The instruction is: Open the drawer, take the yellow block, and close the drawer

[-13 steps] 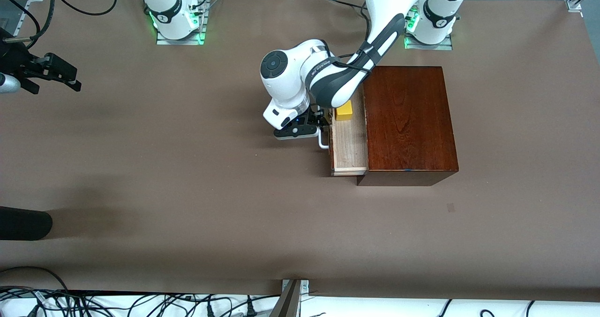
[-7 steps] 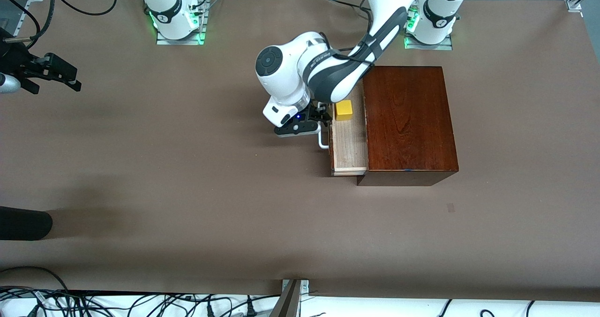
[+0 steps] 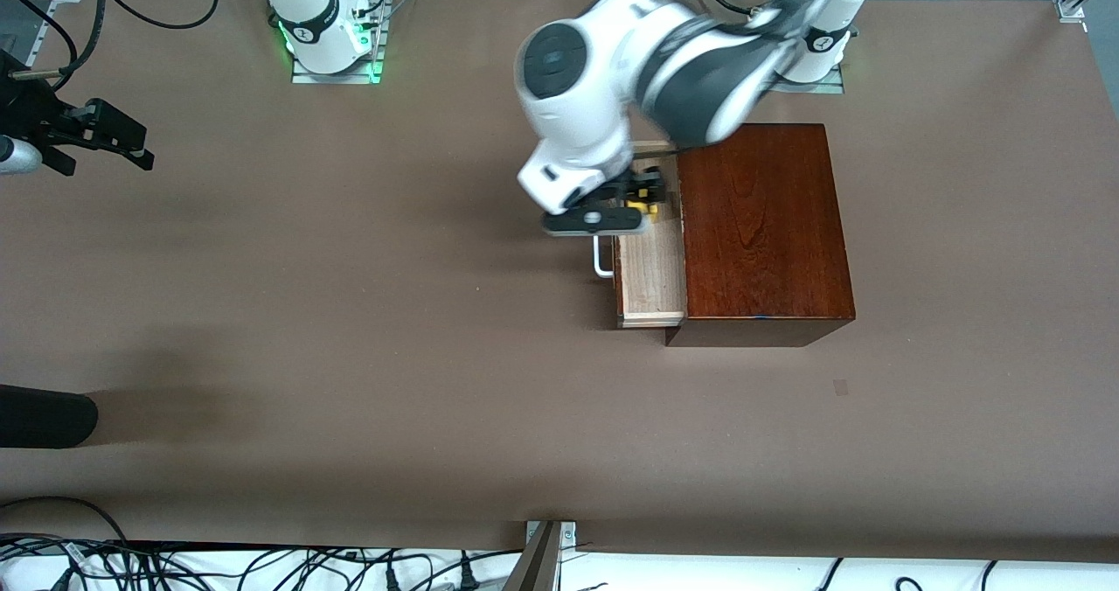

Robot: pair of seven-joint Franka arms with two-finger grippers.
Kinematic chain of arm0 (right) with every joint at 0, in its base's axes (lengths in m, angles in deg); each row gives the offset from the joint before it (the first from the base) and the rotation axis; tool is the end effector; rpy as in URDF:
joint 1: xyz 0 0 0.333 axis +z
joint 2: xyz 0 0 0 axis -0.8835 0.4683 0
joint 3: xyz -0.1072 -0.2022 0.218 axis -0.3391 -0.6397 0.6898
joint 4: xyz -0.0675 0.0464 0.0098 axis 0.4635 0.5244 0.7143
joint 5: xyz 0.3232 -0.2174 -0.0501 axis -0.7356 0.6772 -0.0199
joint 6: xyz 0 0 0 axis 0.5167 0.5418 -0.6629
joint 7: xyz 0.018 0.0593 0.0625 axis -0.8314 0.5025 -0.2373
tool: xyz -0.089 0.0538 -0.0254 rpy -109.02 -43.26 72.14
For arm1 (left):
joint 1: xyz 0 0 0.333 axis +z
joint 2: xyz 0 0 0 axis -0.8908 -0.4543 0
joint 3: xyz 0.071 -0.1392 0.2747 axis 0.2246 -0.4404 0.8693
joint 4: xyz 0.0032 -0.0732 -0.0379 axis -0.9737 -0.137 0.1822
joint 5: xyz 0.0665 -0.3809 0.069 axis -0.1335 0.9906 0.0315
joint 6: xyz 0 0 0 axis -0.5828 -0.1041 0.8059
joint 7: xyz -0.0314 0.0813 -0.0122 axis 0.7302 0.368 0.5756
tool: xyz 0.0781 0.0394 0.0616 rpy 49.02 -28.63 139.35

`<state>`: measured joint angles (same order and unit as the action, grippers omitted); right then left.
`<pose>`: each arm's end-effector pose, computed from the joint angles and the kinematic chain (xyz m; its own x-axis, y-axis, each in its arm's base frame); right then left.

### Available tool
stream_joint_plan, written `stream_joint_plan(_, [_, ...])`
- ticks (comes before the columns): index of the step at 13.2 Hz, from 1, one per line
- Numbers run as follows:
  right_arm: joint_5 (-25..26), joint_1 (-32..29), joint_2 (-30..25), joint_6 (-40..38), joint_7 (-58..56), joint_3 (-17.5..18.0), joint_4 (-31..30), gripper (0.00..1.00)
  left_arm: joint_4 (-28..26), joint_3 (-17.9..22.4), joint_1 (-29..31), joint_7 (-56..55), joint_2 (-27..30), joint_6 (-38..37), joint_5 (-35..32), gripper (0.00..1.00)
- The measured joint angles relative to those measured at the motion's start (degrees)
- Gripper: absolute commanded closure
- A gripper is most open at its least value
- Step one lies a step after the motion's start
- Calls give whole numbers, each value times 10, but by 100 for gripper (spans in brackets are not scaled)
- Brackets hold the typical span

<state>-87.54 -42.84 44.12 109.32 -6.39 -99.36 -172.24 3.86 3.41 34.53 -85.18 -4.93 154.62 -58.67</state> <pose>0.5462 0.0014 0.6188 0.9965 0.0821 0.0168 0.0824 -0.9964 -0.0186 0.5438 -0.4355 0.4856 0.9925 -0.0656 -0.1029 -0.0855 -0.9755 -0.2026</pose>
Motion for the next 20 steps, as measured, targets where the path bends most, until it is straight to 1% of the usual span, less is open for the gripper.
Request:
stream_joint_plan(2, [0, 3, 6, 0, 0, 1, 0, 0, 0, 0, 50, 87, 41, -45, 7, 0])
stream_joint_plan(4, [0, 15, 15, 0, -1, 5, 0, 0, -3, 1, 94, 148, 79, -75, 22, 0])
stream_joint_plan(5, [0, 31, 20, -3, -1, 6, 0, 0, -18, 1, 120, 169, 105, -82, 36, 0])
stream_joint_plan(6, [0, 48, 24, -8, -1, 9, 0, 0, -48, 1, 149, 183, 136, -81, 52, 0])
stream_joint_plan(7, [-1, 64, 27, -11, -1, 11, 0, 0, -92, 1, 181, 196, 172, -67, 73, 0])
stream_joint_plan(10, [-5, 136, 48, -27, -1, 18, -1, 0, -273, 1, 279, 299, 296, 53, 126, 0])
stream_joint_plan(11, [-6, 167, 60, -25, -1, 23, 0, 0, -320, 2, 310, 336, 327, 79, 146, 0])
stream_joint_plan(12, [-7, 200, 72, -18, -1, 30, 3, 0, -354, 2, 341, 369, 350, 93, 161, 0])
stream_joint_plan(13, [-7, 233, 88, -5, -1, 39, 11, 0, -376, 3, 366, 389, 364, 101, 169, 0])
stream_joint_plan(15, [-8, 282, 134, 22, -1, 66, 55, 0, -397, 4, 391, 403, 372, 106, 172, 0])
stream_joint_plan(16, [-10, 293, 164, 29, -2, 88, 87, 0, -403, 4, 392, 404, 372, 110, 172, 0])
stream_joint_plan(18, [-11, 299, 230, 52, -3, 141, 148, 0, -407, 2, 391, 404, 372, 111, 172, 0])
stream_joint_plan(20, [-11, 300, 286, 119, -12, 184, 180, 0, -408, 4, 394, 404, 372, 111, 172, 0])
